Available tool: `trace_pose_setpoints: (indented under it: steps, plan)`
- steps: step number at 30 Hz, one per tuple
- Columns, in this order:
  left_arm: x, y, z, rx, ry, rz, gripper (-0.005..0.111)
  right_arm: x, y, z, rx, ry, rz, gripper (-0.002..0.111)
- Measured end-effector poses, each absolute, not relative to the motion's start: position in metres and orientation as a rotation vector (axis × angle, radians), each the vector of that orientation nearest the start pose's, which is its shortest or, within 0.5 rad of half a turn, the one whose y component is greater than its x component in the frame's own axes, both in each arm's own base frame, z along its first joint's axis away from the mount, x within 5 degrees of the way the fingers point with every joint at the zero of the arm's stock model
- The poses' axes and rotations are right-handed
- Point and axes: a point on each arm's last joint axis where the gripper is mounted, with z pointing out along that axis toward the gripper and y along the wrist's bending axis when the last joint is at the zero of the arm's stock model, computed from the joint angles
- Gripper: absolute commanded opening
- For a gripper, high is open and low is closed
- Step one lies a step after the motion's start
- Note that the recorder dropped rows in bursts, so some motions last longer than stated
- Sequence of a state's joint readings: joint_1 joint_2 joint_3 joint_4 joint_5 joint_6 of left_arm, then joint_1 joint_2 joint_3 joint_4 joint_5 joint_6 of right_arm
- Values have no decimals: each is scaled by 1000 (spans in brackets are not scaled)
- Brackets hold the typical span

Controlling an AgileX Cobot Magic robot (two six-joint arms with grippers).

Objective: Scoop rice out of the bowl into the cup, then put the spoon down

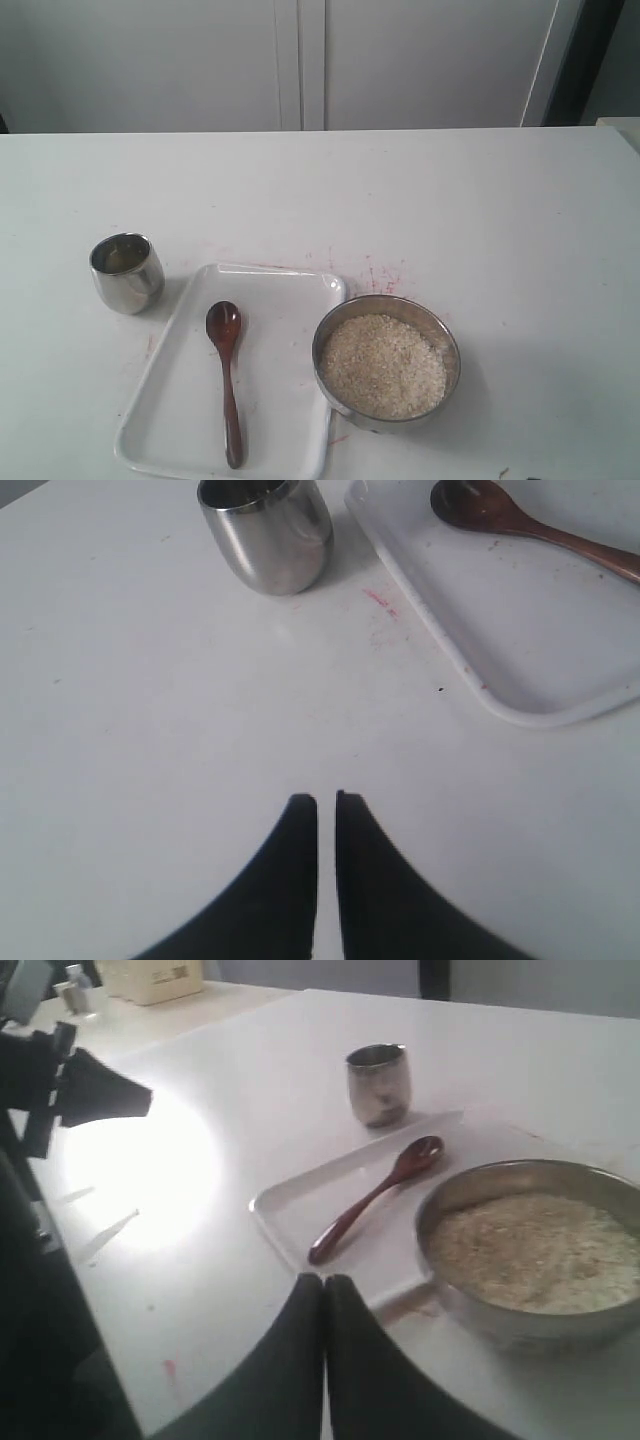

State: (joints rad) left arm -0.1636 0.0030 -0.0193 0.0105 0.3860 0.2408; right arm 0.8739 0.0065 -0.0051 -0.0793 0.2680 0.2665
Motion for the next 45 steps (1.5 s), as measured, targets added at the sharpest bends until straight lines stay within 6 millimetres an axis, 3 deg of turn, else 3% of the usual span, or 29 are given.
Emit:
trace_pose_setpoints:
  steps: [29,45]
  plan:
    - [52,-8,185,378,1815,64,14,55,6,190,55,1757,226,0]
    - [52,-8,185,378,1815,64,14,55,-2,190,179,1745,123,0]
